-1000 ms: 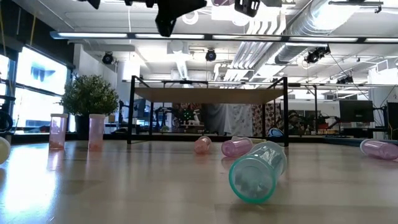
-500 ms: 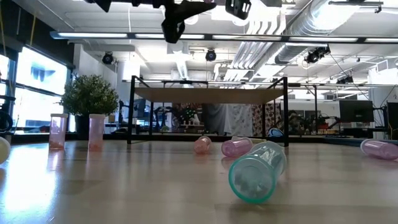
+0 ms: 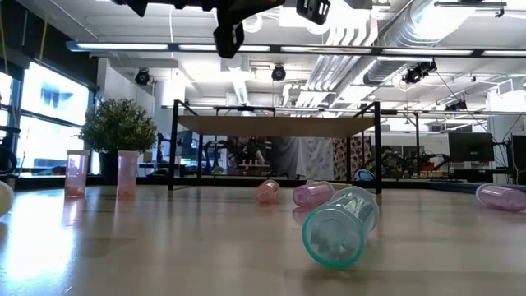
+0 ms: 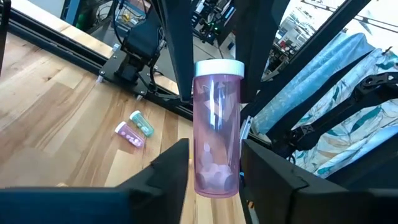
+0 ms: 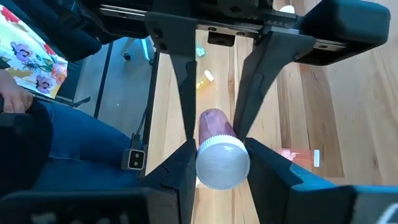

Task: Pick and place medicine bottles onto shelf by color
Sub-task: Put the top right purple pill bottle on the shelf

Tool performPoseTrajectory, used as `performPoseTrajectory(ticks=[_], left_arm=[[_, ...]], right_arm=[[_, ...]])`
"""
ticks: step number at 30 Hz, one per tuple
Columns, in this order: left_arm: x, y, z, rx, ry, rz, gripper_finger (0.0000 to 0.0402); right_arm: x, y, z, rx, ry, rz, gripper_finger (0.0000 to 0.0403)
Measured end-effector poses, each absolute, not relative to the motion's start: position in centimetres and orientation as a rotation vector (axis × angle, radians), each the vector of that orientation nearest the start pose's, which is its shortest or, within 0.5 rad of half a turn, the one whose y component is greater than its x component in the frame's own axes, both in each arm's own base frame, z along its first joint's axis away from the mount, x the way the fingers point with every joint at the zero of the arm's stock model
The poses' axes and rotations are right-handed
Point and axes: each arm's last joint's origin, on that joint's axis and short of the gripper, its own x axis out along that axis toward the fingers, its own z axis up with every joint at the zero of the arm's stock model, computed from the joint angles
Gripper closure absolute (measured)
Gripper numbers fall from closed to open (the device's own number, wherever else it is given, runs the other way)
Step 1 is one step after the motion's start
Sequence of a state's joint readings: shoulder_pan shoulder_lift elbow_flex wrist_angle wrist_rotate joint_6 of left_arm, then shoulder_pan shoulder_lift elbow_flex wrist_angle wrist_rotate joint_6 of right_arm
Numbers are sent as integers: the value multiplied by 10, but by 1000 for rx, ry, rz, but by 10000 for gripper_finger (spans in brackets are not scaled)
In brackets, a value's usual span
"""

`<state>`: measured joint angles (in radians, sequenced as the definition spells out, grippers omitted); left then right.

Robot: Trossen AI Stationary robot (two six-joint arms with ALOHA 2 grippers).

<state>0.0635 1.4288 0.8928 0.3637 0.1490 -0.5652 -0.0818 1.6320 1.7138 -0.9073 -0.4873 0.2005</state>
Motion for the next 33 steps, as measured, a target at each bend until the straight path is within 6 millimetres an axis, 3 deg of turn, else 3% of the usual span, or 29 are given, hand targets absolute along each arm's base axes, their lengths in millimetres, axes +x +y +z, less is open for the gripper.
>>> performPoseTrajectory(ticks=[5,12,18,24,33], left_arm=[[319,16,275,-582,191,-34,313],[318,16,275,-582,191,-33,311],[318,16,275,-551,189,-36,310],[318,16,275,-509,184,-29,310],[319,18,279,-424,125,15,310]], right_arm=[[339,-14,378,421,837,301,294],[339,-14,378,420,837,299,292],[339,-15,378,419,837,289,247],[337,-27,380,523,832,224,201],[324,-49,401,639,707,119,194]])
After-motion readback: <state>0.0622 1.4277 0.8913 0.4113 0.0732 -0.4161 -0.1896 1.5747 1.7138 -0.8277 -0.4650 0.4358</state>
